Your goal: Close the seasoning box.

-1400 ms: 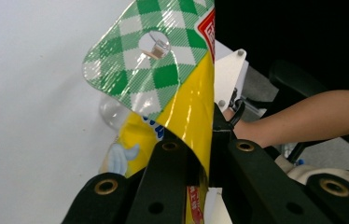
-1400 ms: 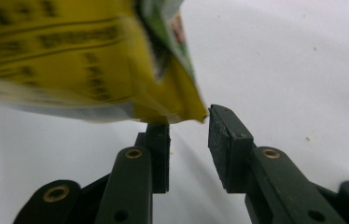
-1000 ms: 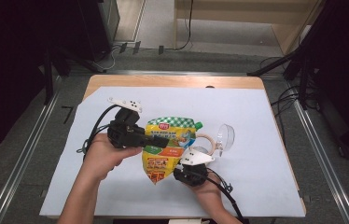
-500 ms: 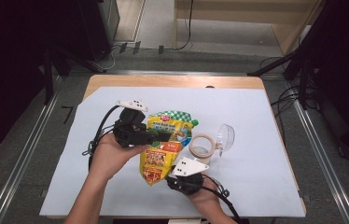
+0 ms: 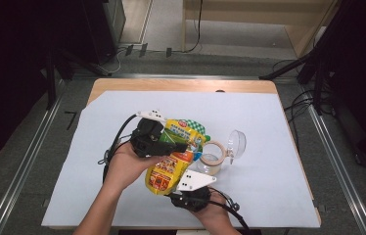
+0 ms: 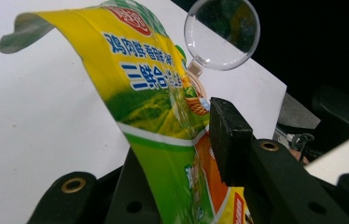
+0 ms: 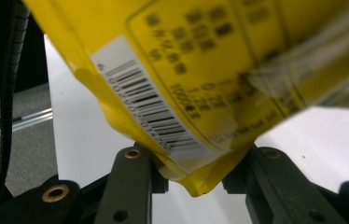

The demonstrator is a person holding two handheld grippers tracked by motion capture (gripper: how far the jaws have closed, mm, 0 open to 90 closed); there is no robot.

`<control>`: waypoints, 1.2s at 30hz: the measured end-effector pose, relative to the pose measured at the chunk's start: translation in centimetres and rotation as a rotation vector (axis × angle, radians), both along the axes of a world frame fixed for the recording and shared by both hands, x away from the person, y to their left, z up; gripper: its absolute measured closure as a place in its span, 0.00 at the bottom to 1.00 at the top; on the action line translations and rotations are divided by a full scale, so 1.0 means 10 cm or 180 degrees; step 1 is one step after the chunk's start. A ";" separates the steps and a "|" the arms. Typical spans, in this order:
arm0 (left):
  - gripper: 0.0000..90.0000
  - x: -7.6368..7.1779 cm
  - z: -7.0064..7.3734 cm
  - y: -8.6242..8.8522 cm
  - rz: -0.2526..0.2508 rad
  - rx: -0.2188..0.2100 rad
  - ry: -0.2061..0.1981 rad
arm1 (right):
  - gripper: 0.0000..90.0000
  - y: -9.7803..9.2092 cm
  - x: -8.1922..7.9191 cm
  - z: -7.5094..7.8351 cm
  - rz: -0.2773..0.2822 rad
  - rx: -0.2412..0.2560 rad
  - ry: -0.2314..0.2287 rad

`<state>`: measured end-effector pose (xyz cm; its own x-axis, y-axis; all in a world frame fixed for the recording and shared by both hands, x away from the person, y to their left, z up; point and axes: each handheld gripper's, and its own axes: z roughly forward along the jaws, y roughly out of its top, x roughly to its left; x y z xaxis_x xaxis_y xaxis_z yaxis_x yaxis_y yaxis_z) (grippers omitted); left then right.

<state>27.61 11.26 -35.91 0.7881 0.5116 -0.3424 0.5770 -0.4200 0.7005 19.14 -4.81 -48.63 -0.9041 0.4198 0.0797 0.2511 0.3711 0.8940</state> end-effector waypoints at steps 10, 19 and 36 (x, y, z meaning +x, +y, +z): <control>0.79 0.03 -0.05 -0.08 0.0012 0.0088 0.0056 | 0.76 0.02 -0.03 0.04 0.0061 0.0008 0.0099; 0.72 0.12 -0.11 -0.11 0.0138 0.0091 0.0350 | 0.75 0.05 -0.06 0.11 0.0191 0.0027 0.0162; 0.67 0.24 -0.14 -0.23 0.0089 0.0197 0.0587 | 0.73 0.07 -0.01 0.15 0.0304 0.0032 0.0261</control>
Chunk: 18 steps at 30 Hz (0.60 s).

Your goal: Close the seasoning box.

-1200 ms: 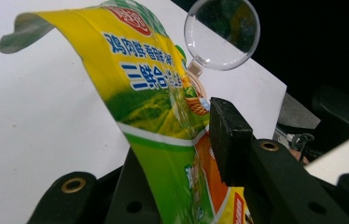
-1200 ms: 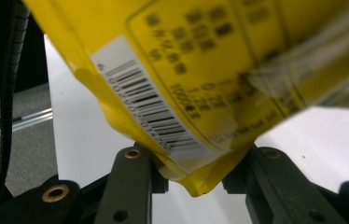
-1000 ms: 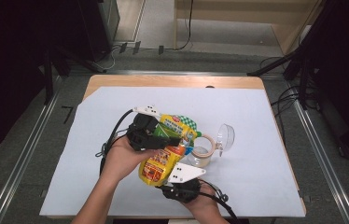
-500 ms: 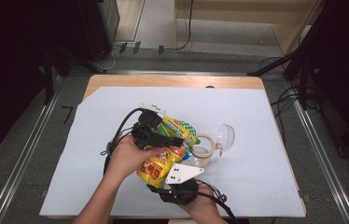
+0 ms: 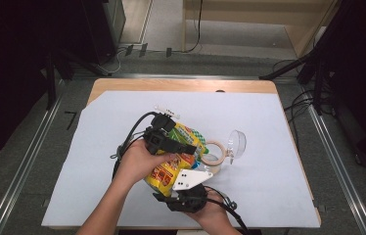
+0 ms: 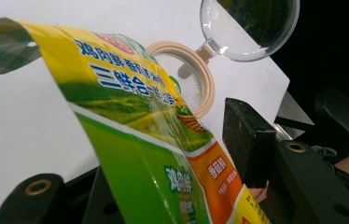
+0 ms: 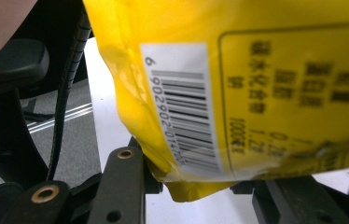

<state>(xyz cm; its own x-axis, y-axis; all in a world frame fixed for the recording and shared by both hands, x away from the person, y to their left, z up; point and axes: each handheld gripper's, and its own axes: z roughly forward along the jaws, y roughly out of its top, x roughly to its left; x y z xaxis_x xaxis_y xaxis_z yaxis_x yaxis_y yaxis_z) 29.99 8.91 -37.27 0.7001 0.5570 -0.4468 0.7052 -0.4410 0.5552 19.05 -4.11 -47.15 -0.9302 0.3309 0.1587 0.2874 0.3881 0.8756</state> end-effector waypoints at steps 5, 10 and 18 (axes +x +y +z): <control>0.71 0.04 0.06 -0.06 -0.0118 0.0074 -0.0033 | 0.72 0.01 0.02 0.06 0.0029 0.0006 -0.0010; 0.73 0.12 0.10 -0.14 -0.0148 0.0137 0.0039 | 0.70 -0.01 0.06 0.10 0.0051 0.0008 0.0025; 0.82 0.14 0.16 -0.16 -0.0196 0.0098 -0.0077 | 0.68 0.01 0.13 0.14 0.0044 -0.0062 0.0015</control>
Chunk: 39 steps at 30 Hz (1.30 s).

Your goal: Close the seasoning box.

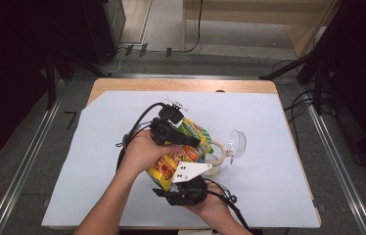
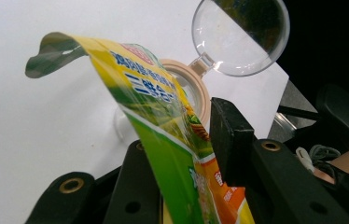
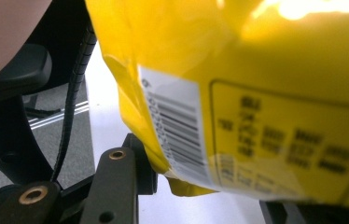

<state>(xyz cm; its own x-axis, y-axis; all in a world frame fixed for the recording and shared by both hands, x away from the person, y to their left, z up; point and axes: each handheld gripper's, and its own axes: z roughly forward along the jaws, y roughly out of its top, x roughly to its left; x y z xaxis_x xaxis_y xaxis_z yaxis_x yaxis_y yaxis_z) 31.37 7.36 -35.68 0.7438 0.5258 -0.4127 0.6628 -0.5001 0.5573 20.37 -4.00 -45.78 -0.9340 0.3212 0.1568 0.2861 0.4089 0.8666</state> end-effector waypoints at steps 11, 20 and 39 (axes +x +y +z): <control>0.82 0.04 0.02 -0.05 -0.0087 0.0039 0.0043 | 0.66 0.06 0.05 -0.01 -0.0039 0.0006 0.0058; 0.80 0.09 0.01 -0.07 -0.0108 -0.0012 0.0178 | 0.73 0.05 0.00 -0.01 -0.0144 0.0067 0.0130; 0.78 0.06 0.03 -0.05 0.0000 0.0065 0.0130 | 0.72 -0.04 0.05 0.04 -0.0266 0.0357 0.0359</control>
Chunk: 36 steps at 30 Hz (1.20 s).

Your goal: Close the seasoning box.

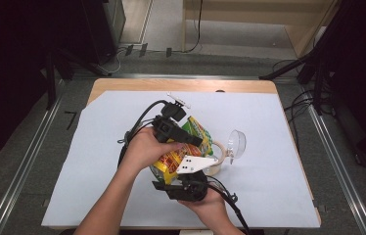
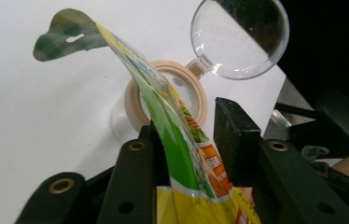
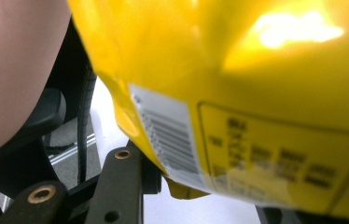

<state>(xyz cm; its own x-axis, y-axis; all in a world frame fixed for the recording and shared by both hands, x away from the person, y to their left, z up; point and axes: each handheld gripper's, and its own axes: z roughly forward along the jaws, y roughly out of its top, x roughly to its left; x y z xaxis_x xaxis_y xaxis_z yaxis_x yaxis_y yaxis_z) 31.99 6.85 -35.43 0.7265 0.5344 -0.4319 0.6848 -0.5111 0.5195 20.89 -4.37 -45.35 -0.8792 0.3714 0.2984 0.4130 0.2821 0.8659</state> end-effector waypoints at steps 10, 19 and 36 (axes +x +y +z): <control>0.93 -0.03 0.03 -0.02 -0.0006 0.0151 -0.0059 | 0.67 0.06 -0.03 -0.01 0.0133 -0.0166 -0.0197; 0.88 -0.02 0.06 -0.01 0.0006 0.0079 -0.0080 | 0.74 0.08 -0.02 0.02 0.0108 -0.0184 -0.0175; 0.88 0.13 0.15 -0.09 -0.0043 0.0079 0.0089 | 0.69 0.01 0.11 0.15 0.0188 -0.0078 -0.0220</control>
<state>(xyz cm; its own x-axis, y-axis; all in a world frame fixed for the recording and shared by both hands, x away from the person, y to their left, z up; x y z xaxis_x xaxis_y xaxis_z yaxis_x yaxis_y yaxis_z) 33.29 5.94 -33.93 0.7217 0.5353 -0.4389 0.6917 -0.5329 0.4874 21.98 -4.25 -43.81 -0.9180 0.3249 0.2276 0.3345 0.3257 0.8843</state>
